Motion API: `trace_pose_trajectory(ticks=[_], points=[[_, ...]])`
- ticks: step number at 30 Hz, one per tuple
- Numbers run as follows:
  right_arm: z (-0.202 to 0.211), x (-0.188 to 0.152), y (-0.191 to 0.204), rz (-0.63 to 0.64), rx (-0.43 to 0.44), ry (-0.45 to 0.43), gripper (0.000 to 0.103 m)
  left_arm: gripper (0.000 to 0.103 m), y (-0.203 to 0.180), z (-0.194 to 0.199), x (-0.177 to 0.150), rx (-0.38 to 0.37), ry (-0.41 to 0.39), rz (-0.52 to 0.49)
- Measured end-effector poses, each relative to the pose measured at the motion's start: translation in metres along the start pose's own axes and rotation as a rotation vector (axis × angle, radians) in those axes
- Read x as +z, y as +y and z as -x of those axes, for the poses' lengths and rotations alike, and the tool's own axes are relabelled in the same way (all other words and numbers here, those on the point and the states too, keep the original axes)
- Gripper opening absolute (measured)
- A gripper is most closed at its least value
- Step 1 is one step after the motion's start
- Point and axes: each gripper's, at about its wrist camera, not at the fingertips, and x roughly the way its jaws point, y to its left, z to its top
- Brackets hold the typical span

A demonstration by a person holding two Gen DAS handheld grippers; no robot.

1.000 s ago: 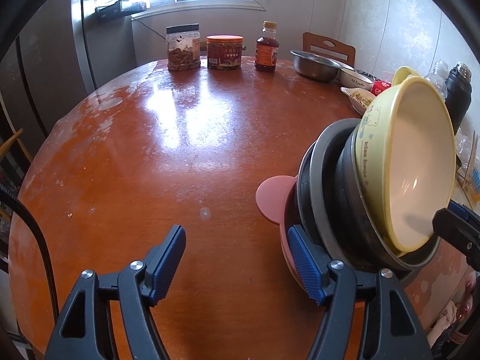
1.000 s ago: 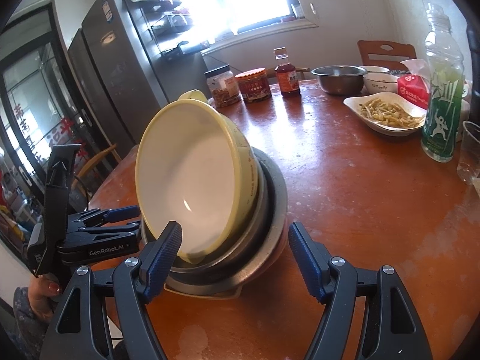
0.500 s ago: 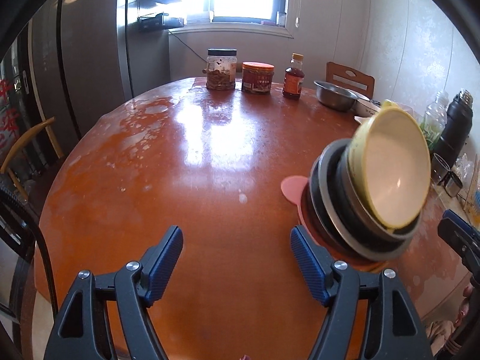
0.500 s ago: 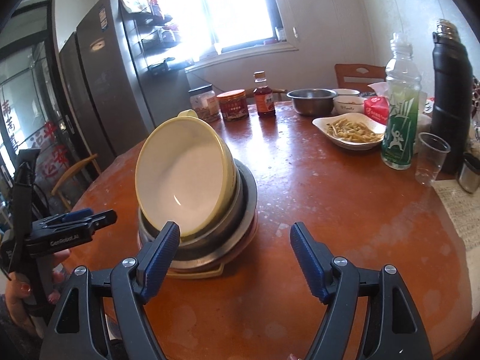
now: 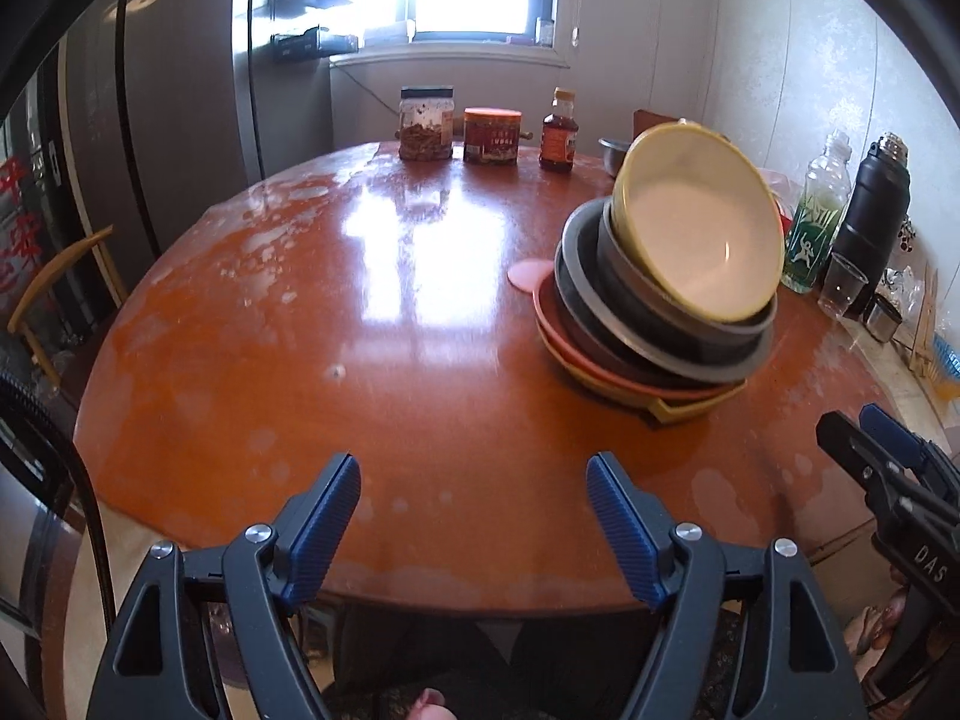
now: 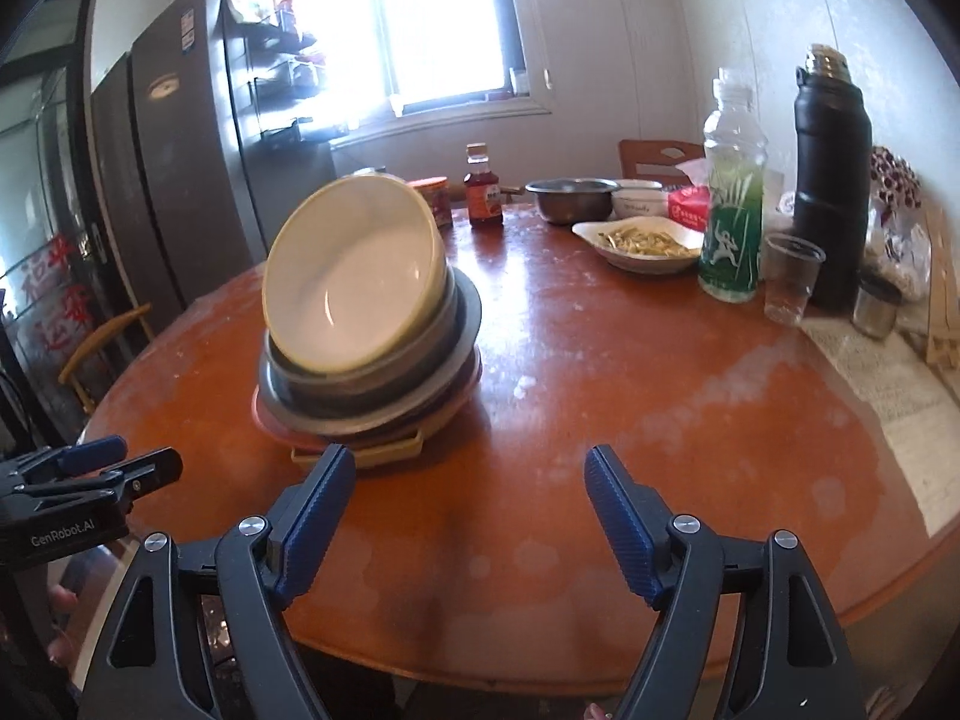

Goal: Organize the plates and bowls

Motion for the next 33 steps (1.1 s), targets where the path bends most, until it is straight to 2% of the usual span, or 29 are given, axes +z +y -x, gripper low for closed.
trace_pose_trajectory(ticks=[6, 11, 13, 23, 33], points=[[0.017, -0.018, 0.008, 0.017, 0.000, -0.036, 0.081, 0.078, -0.012, 0.002, -0.017, 0.009, 0.025, 0.002], [0.021, -0.018, 0.004, -0.013, 0.025, -0.048, 0.081, 0.078, -0.023, 0.006, -0.024, 0.030, 0.014, -0.026], [0.023, -0.019, 0.003, -0.020, 0.024, -0.052, 0.081, 0.078, -0.025, 0.005, -0.026, 0.014, 0.029, -0.021], [0.023, -0.024, 0.002, -0.034, 0.045, -0.031, 0.081, 0.078, -0.031, 0.001, -0.028, 0.004, 0.054, -0.027], [0.019, -0.029, 0.005, -0.023, 0.016, -0.019, 0.081, 0.078, -0.027, 0.001, -0.029, 0.008, 0.054, -0.016]])
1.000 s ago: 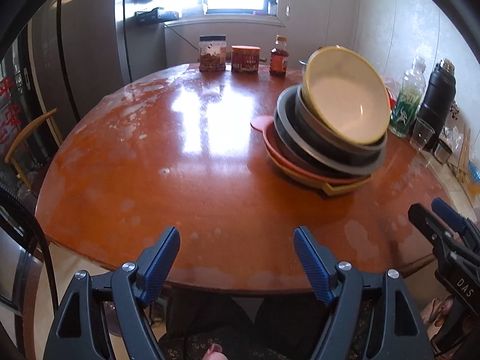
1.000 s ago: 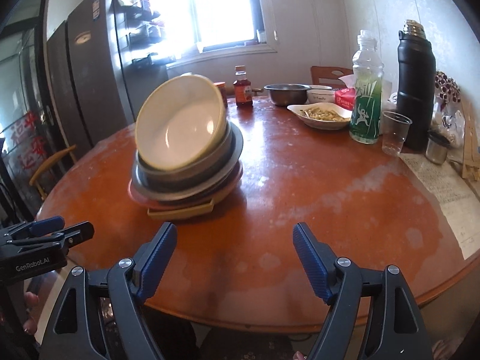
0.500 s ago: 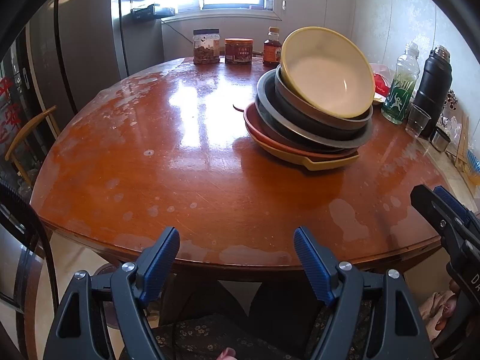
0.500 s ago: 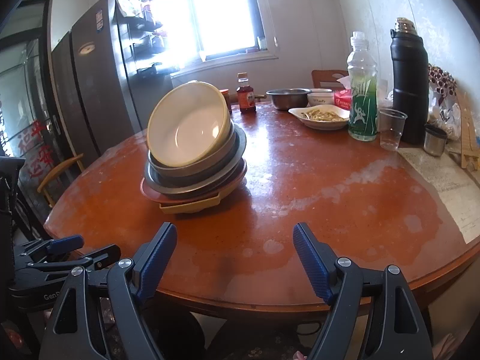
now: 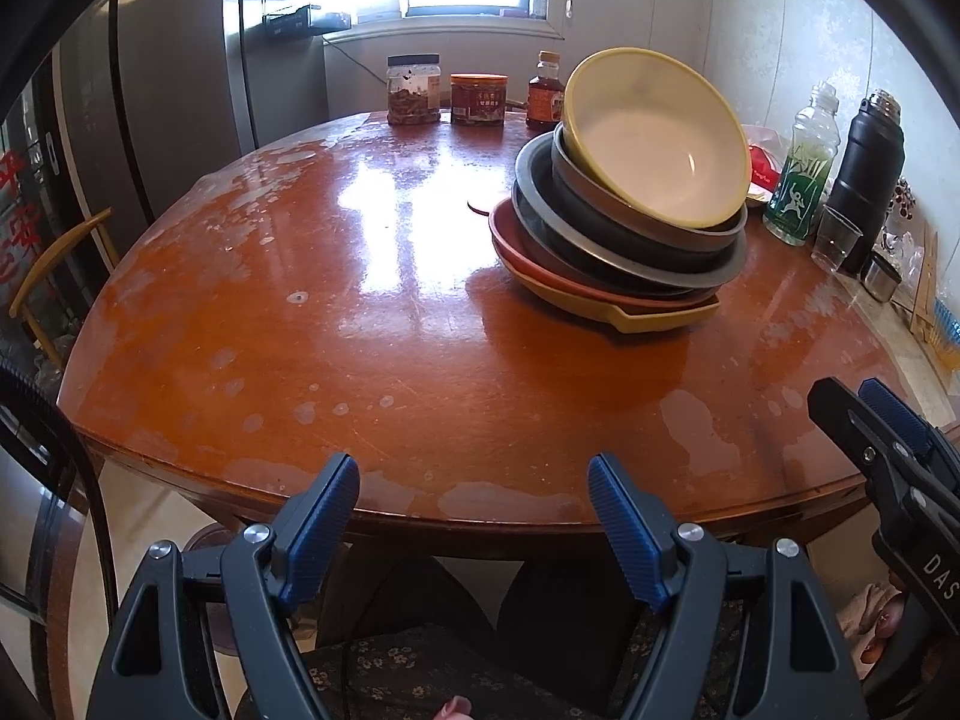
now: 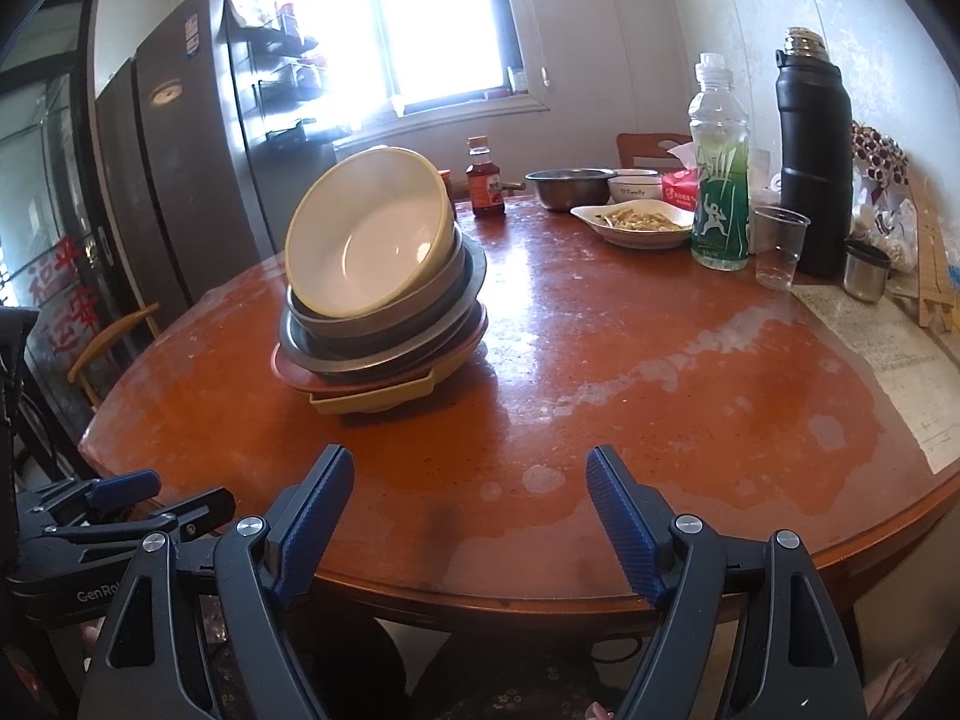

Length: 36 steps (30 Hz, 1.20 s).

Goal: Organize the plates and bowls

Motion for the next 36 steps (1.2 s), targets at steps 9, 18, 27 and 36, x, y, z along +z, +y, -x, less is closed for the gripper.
trace_pose_trajectory(ticks=[9, 18, 27, 36], points=[[-0.0020, -0.0011, -0.0002, 0.001, 0.001, 0.011, 0.081, 0.078, -0.0005, -0.0007, -0.0014, -0.008, 0.006, -0.008], [-0.0020, -0.0005, -0.0020, -0.009, 0.001, 0.015, 0.081, 0.078, 0.0019, -0.0010, -0.0011, -0.009, 0.011, -0.002], [-0.0034, -0.0018, 0.0001, -0.005, 0.004, 0.023, 0.081, 0.078, 0.0026, -0.0002, -0.0024, -0.012, 0.011, -0.006], [-0.0048, -0.0028, 0.0022, 0.000, 0.009, 0.028, 0.081, 0.078, 0.0006, 0.0004, -0.0026, -0.013, 0.013, -0.011]])
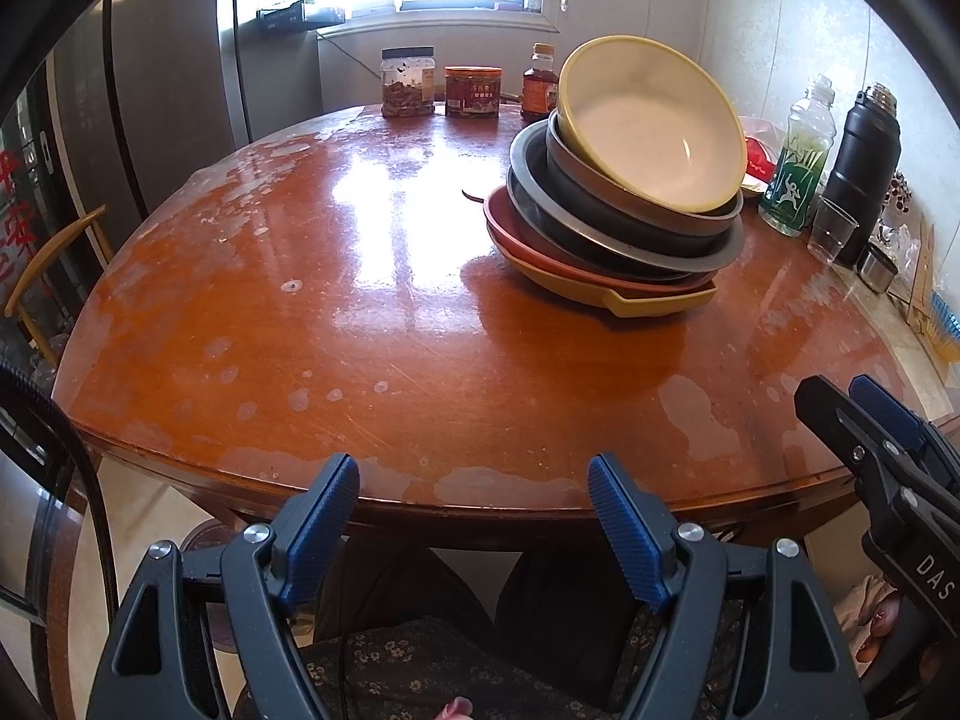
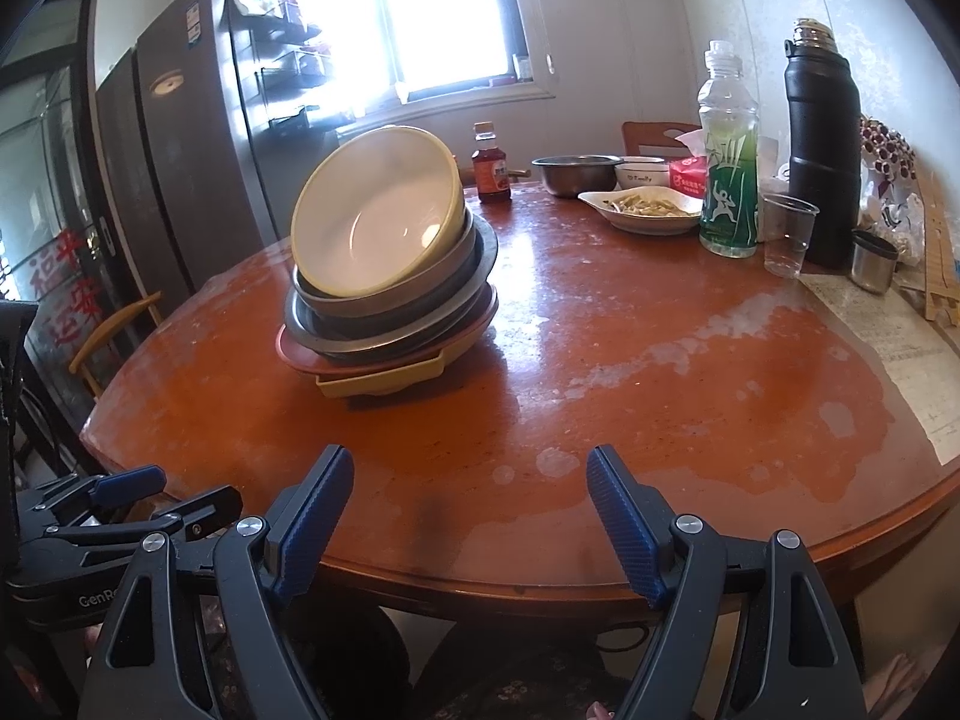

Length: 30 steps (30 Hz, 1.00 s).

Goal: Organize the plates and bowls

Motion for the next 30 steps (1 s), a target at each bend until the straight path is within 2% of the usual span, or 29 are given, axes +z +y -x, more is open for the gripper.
trace_pose_trajectory(ticks=[23, 30], points=[[-0.001, -0.002, -0.001, -0.005, -0.003, 0.008, 0.081, 0.078, -0.001, -0.002, 0.000, 0.000, 0.003, -0.007], [-0.006, 0.000, -0.011, -0.015, -0.033, 0.012, 0.081, 0.078, 0.001, -0.007, 0.002, 0.002, 0.000, -0.013]])
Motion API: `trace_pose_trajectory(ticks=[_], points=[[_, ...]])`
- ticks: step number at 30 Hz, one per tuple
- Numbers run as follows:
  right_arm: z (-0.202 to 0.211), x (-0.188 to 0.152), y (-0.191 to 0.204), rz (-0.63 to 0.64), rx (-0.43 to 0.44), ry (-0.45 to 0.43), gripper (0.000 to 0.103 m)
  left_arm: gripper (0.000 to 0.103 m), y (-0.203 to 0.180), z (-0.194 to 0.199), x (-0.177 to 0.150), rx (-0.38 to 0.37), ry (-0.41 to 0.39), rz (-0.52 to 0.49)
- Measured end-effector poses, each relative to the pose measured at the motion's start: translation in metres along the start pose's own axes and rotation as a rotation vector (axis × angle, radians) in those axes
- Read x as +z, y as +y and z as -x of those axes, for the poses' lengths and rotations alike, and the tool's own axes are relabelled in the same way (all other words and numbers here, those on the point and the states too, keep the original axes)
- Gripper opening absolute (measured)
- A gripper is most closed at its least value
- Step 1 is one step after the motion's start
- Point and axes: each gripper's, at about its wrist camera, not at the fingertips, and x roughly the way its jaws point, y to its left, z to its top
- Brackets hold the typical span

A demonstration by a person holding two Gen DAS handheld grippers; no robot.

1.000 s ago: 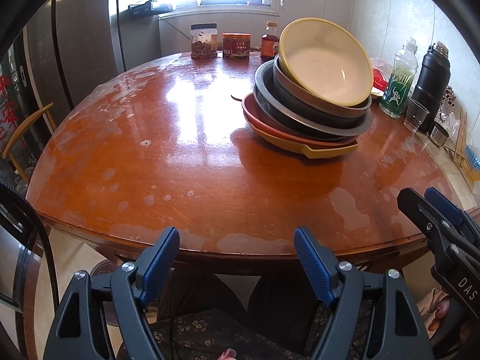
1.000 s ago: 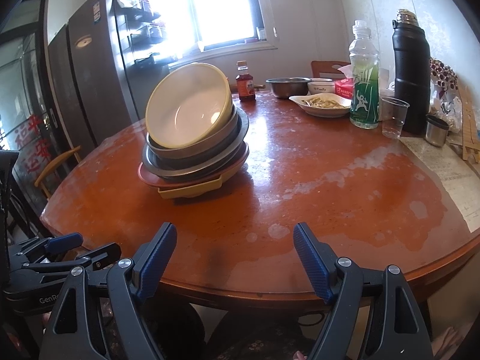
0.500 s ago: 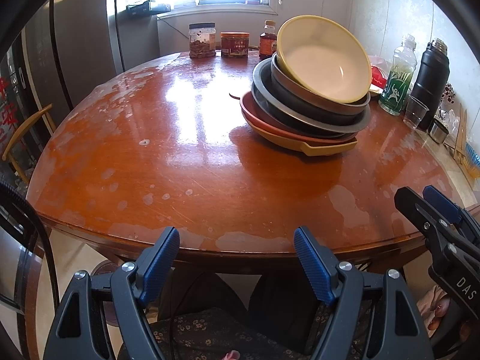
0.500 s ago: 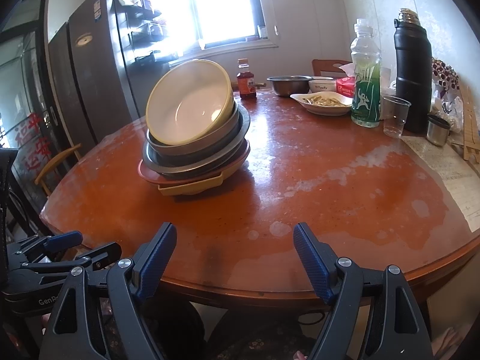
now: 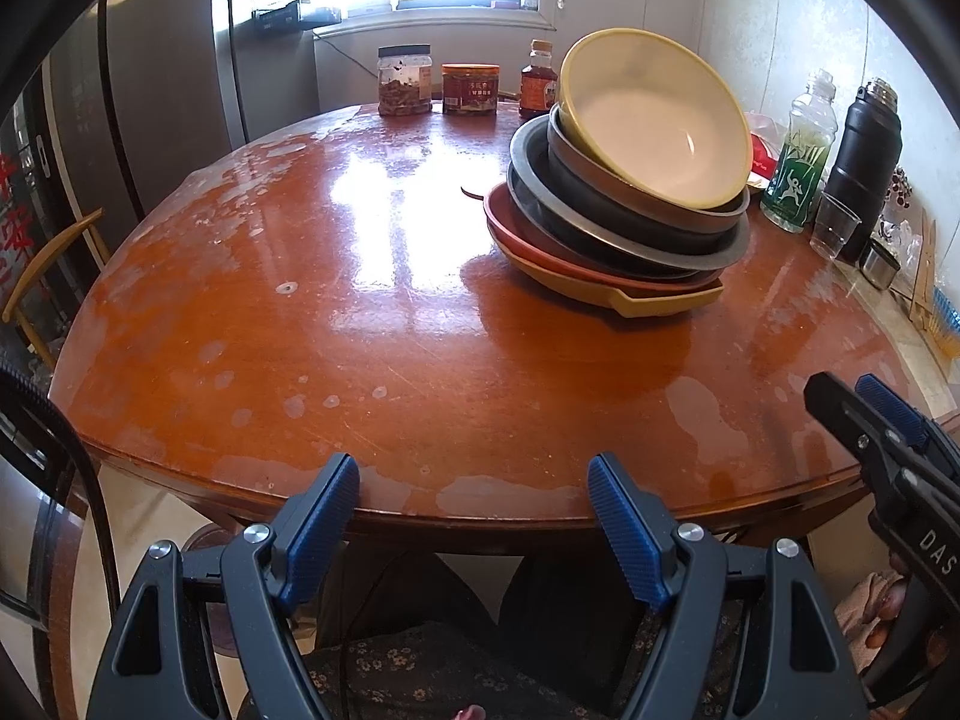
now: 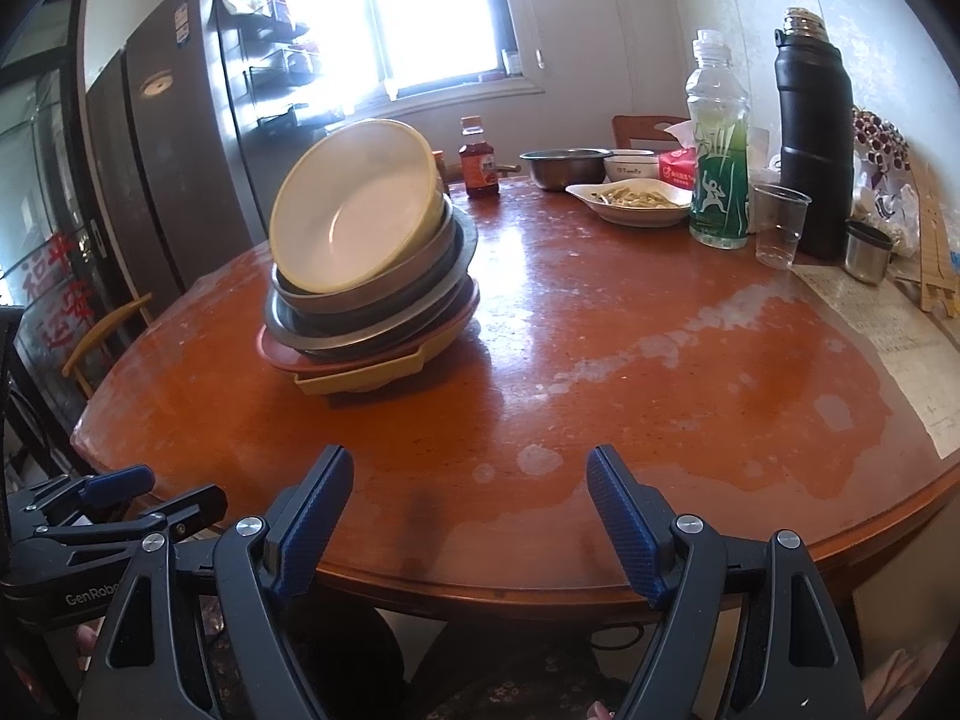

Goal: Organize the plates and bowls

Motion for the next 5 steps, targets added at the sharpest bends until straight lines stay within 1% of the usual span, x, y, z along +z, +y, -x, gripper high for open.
trace_pose_trajectory(ticks=[3, 5], points=[[-0.005, 0.004, -0.009, -0.008, -0.020, 0.012, 0.081, 0.078, 0.005, -0.004, 0.005, 0.015, -0.001, 0.002], [-0.008, 0.010, -0.022, -0.039, 0.001, 0.037, 0.081, 0.078, 0.012, -0.005, 0.010, 0.034, -0.011, 0.010]])
